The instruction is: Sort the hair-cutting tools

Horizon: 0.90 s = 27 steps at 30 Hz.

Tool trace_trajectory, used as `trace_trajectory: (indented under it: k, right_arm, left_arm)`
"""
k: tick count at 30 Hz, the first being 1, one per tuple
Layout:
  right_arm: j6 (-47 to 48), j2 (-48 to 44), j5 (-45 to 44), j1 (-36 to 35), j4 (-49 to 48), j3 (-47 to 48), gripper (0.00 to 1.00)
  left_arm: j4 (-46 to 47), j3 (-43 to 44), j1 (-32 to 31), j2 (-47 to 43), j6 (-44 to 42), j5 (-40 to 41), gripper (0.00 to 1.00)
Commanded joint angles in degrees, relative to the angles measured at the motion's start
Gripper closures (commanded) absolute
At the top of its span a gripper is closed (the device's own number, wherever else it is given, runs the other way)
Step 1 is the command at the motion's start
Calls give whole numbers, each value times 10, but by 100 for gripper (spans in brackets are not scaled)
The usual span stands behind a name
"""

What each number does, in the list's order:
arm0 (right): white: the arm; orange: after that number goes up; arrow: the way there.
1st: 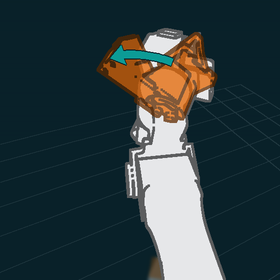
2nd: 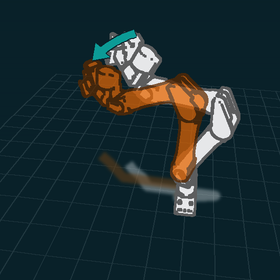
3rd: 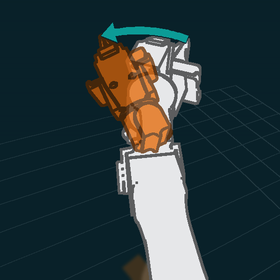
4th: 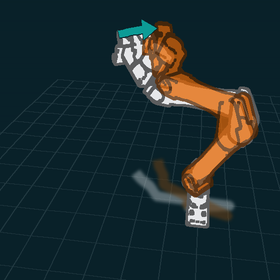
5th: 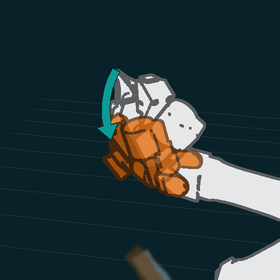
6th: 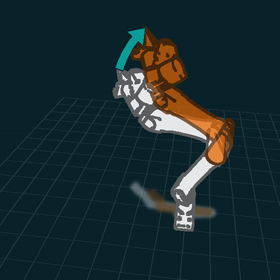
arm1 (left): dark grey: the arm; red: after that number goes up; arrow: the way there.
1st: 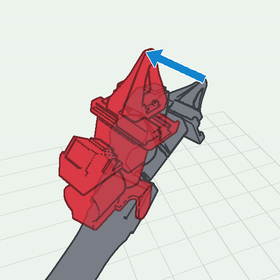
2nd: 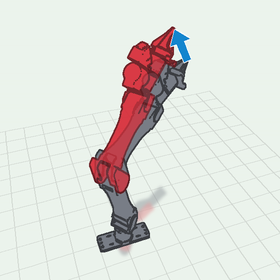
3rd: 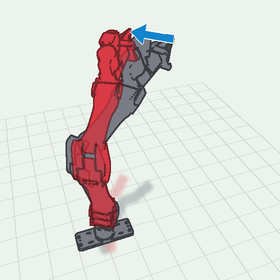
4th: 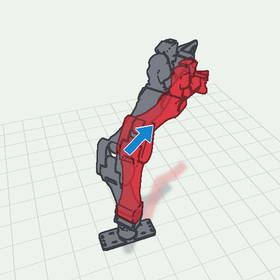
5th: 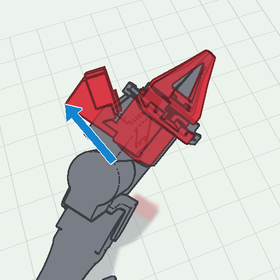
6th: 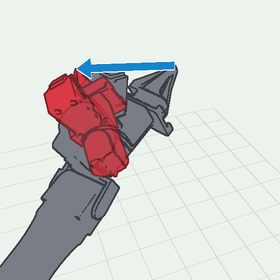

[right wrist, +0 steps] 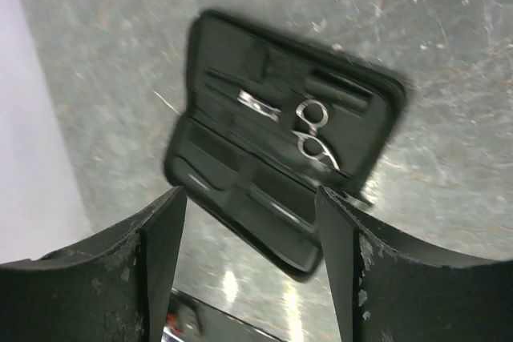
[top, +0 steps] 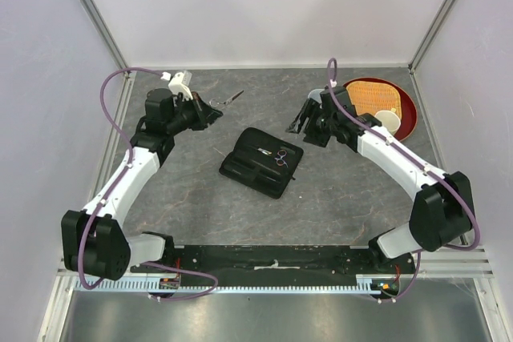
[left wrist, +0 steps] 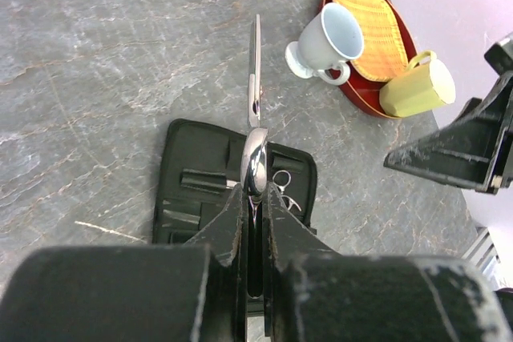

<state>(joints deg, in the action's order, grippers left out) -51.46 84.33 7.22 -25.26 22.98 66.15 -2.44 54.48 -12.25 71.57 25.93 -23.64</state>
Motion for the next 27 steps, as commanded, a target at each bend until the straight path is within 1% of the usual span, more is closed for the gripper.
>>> trace_trajectory:
  k: [1, 3, 4, 6, 7, 10, 14, 20, 23, 26, 27]
  right_arm:
    - [139, 24, 44, -10, 105, -11, 28]
    - [156, 40, 70, -14, 110, -29, 30]
    - [163, 44, 77, -16, 111, -34, 33]
    - [167, 64, 96, -27, 110, -45, 36]
    - [172, 72, 103, -33, 106, -47, 41]
    - [174, 100, 105, -54, 99, -48, 49]
    - [171, 130, 107, -69, 93, -43, 54]
    - [185, 167, 111, -73, 94, -34, 58]
    - [193, 181, 110, -74, 97, -32, 62]
    - [205, 190, 110, -75, 100, -30, 69]
    - [209, 193, 110, -75, 102, -31, 73]
  left_arm:
    - [-5, 6, 24, 3, 17, -27, 98]
    - [-4, 11, 28, 10, 17, -38, 98]
    - [-3, 12, 31, 15, 18, -40, 98]
    - [-1, 14, 33, 22, 19, -47, 98]
    - [1, 14, 34, 24, 21, -50, 98]
    - [2, 15, 35, 32, 23, -57, 98]
    - [4, 12, 37, 35, 23, -62, 98]
    - [9, 6, 40, 38, 24, -63, 98]
    - [10, 5, 42, 39, 25, -65, 98]
    - [11, 5, 42, 42, 25, -68, 98]
    - [10, 6, 43, 43, 25, -69, 98]
